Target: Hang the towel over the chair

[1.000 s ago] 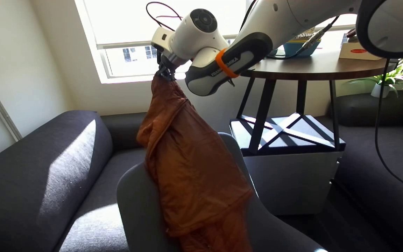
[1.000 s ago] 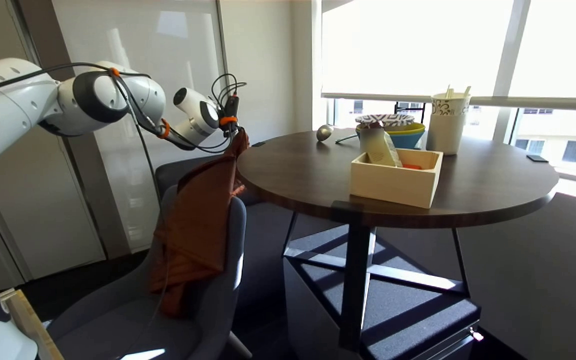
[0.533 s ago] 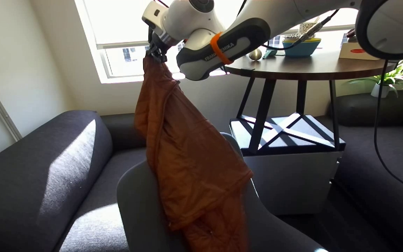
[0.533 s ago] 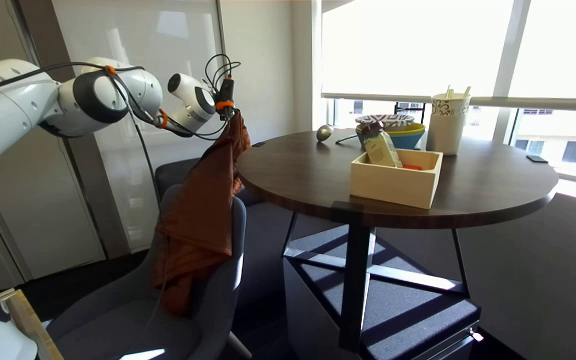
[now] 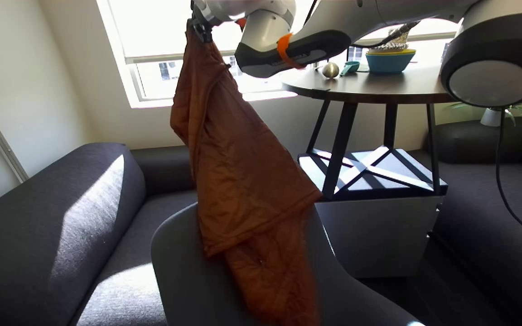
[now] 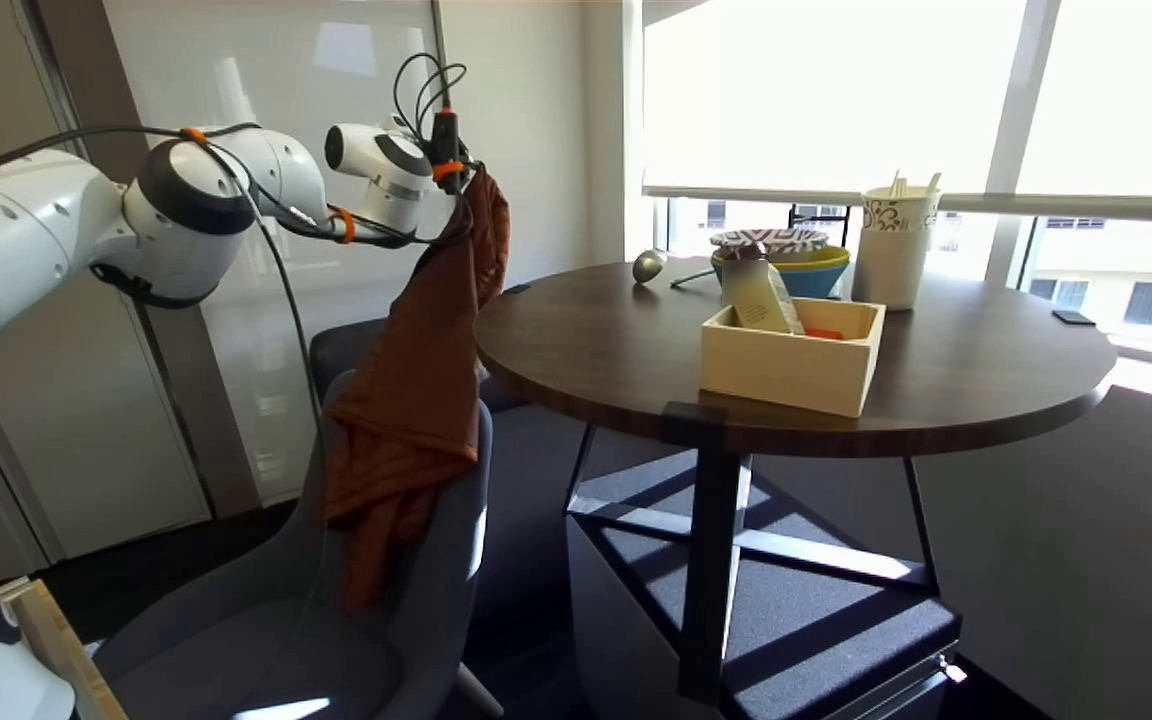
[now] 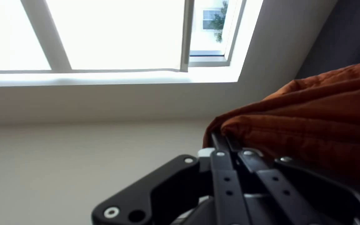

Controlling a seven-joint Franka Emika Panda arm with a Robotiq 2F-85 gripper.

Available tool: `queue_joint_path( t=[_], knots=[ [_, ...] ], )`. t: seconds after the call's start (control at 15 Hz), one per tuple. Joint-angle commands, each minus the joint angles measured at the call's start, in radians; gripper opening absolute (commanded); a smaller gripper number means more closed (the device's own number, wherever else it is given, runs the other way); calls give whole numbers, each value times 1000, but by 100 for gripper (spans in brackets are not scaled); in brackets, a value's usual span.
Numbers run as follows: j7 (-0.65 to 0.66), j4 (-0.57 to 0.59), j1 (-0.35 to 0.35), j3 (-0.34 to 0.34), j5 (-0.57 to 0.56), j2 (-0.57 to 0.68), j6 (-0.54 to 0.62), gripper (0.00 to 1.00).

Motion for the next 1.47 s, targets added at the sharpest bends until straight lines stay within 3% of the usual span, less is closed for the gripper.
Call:
queue_joint_path(
  t=[0.0, 0.07, 0.13, 0.4, 0.47, 0.53, 0.73, 0.8, 1.0, 1.13, 1.27, 1.33, 1.4],
  knots=[
    [212, 226, -33, -255, 1, 85, -32, 1],
    [290, 273, -49, -328, -27, 109, -34, 1],
    [361, 115, 19, -401, -96, 35, 46, 1],
    [540, 125, 58, -685, -128, 177, 44, 1],
    [512, 125, 60, -686, -137, 209, 30, 1],
    [437, 112, 66, -632, -137, 235, 21, 1],
    [363, 75, 94, -586, -125, 322, 25, 1],
    [359, 13, 127, -487, -230, 295, 42, 1],
    [286, 22, 121, -412, -240, 333, 33, 1],
    [131, -34, 137, -302, -211, 331, 45, 1],
    [-32, -115, 153, -145, -228, 298, 39, 1],
    [-105, -99, 134, -91, -210, 298, 15, 1],
    [-158, -84, 116, -41, -202, 297, -3, 28]
  ],
)
